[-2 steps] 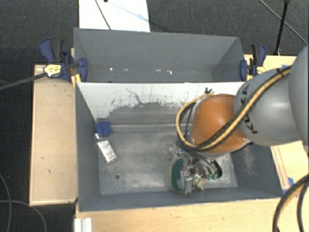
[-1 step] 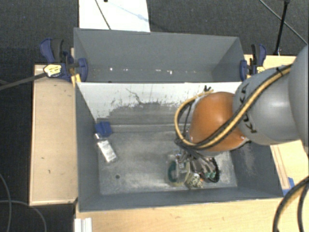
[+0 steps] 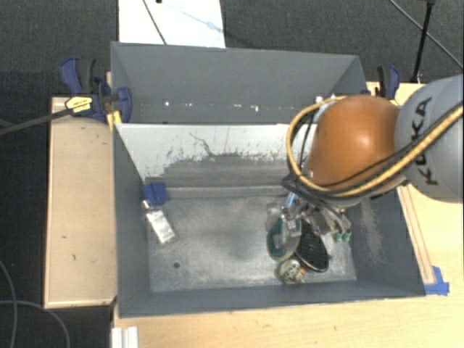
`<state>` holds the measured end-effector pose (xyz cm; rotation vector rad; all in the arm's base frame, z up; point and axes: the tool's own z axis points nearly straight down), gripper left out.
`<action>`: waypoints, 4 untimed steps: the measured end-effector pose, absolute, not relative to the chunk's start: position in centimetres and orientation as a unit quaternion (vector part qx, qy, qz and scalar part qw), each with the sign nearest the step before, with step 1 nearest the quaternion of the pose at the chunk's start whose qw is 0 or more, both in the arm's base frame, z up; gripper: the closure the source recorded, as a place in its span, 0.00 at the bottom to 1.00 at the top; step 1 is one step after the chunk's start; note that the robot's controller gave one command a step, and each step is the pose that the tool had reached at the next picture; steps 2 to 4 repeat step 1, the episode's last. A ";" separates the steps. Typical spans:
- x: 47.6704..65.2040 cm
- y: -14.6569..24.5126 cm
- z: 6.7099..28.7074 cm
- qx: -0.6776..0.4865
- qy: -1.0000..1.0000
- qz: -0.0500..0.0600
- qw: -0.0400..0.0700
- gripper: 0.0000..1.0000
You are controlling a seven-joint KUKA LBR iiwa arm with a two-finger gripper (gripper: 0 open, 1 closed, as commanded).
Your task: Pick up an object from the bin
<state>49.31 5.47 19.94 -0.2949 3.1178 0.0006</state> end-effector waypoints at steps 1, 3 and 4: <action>49.0 5.7 29.3 -0.242 0.970 0.000 0.004 1.00; 49.0 5.7 29.3 -0.242 0.970 0.000 0.004 1.00; 49.0 5.7 29.3 -0.242 0.970 0.000 0.004 1.00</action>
Offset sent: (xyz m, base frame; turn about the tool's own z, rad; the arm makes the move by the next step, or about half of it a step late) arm -0.0048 0.0024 0.0916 -0.3008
